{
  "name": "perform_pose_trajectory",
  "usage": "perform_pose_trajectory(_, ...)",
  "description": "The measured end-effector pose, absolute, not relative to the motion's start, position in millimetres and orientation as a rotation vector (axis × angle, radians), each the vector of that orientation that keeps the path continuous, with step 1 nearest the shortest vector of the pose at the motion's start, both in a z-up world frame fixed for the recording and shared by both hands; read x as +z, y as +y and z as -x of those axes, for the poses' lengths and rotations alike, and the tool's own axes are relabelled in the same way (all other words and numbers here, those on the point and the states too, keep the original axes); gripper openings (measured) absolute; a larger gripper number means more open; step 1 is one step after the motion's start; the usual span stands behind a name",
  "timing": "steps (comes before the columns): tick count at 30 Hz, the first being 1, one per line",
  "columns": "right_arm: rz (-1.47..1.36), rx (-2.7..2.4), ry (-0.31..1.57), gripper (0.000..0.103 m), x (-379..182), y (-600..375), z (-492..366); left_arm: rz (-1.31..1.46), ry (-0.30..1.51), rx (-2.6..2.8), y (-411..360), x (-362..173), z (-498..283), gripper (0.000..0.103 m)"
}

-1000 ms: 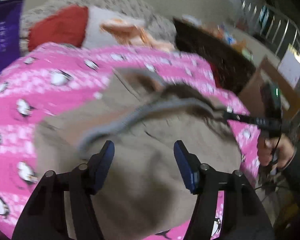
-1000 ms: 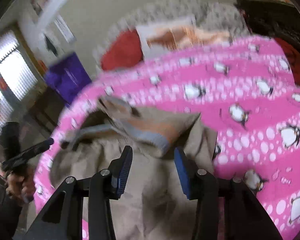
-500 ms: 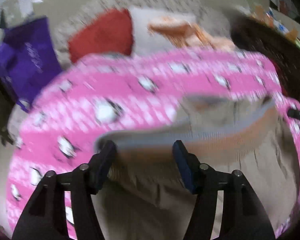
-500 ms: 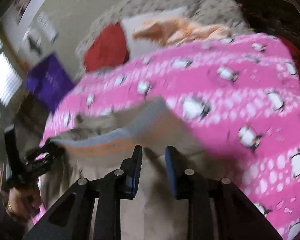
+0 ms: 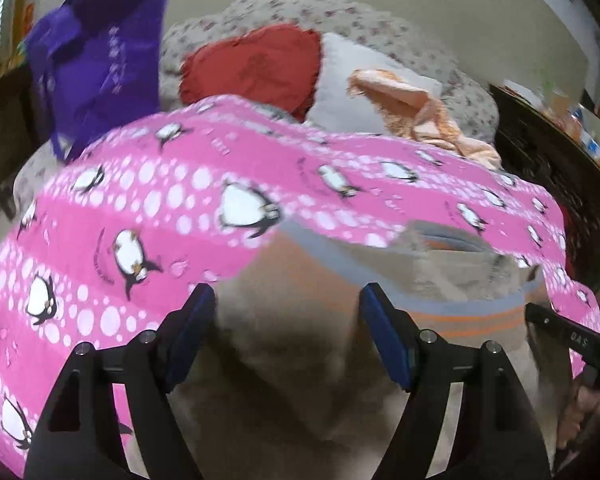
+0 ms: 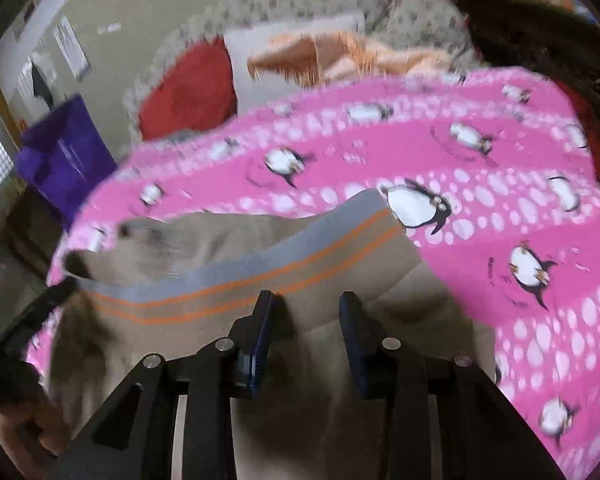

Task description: Fold large clothes

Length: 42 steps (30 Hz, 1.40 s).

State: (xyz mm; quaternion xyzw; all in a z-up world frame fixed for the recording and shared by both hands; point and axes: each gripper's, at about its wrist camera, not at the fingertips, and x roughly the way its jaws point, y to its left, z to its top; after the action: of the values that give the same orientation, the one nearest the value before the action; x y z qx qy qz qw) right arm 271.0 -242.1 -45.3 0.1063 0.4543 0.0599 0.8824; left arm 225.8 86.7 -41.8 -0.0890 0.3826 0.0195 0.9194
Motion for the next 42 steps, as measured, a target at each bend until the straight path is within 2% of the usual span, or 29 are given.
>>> perform_pose_trajectory(3, -0.245, 0.136, 0.93, 0.014, -61.0, -265.4, -278.2, 0.257, 0.814, 0.043, 101.3, -58.9, -223.8, 0.075)
perform_pose_trajectory(7, -0.143, 0.093, 0.831, 0.012, -63.3, -262.9, -268.1, 0.313, 0.845, 0.039, 108.1, -82.6, -219.0, 0.075)
perform_pose_trajectory(11, -0.208, 0.047, 0.818, 0.012, -68.5, -282.7, -275.5, 0.297, 0.858, 0.039, 104.3, -83.8, -219.7, 0.077)
perform_pose_trajectory(13, -0.219, 0.072, 0.843, 0.016, -65.5, -283.1, -279.5, 0.293, 0.87, 0.042, 105.1, -81.0, -222.7, 0.077)
perform_pose_trajectory(17, -0.28, 0.172, 0.853, 0.017, -33.3, -291.0, -272.3, 0.285, 0.848, 0.056, 106.8, -60.3, -221.2, 0.077)
perform_pose_trajectory(19, -0.283, 0.181, 0.815, 0.025, -8.6, -291.4, -258.1, 0.28, 0.816, 0.063, 104.8, -45.5, -219.2, 0.077)
perform_pose_trajectory(22, -0.291, 0.187, 0.768, 0.028, 16.4, -282.5, -237.3, 0.294, 0.773, 0.045, 95.0, -29.1, -218.1, 0.077)
perform_pose_trajectory(25, -0.327, 0.154, 0.755, 0.035, 17.5, -263.0, -227.4, 0.259, 0.766, 0.042, 79.0, -30.9, -227.1, 0.077)
perform_pose_trajectory(32, -0.194, 0.08, 0.903, 0.028, -49.6, -246.0, -275.2, 0.213, 0.844, 0.106, 95.1, -72.9, -252.4, 0.078)
perform_pose_trajectory(34, -0.16, 0.117, 0.858, 0.022, -63.8, -255.9, -281.8, 0.314, 0.849, 0.078, 112.8, -86.2, -253.3, 0.087)
perform_pose_trajectory(36, -0.076, 0.145, 0.804, 0.022, -72.3, -253.1, -278.0, 0.38, 0.845, 0.046, 122.3, -96.7, -253.4, 0.089)
perform_pose_trajectory(42, -0.102, 0.152, 0.801, 0.023, -77.7, -256.7, -284.9, 0.341, 0.842, 0.039, 119.3, -97.1, -259.5, 0.094)
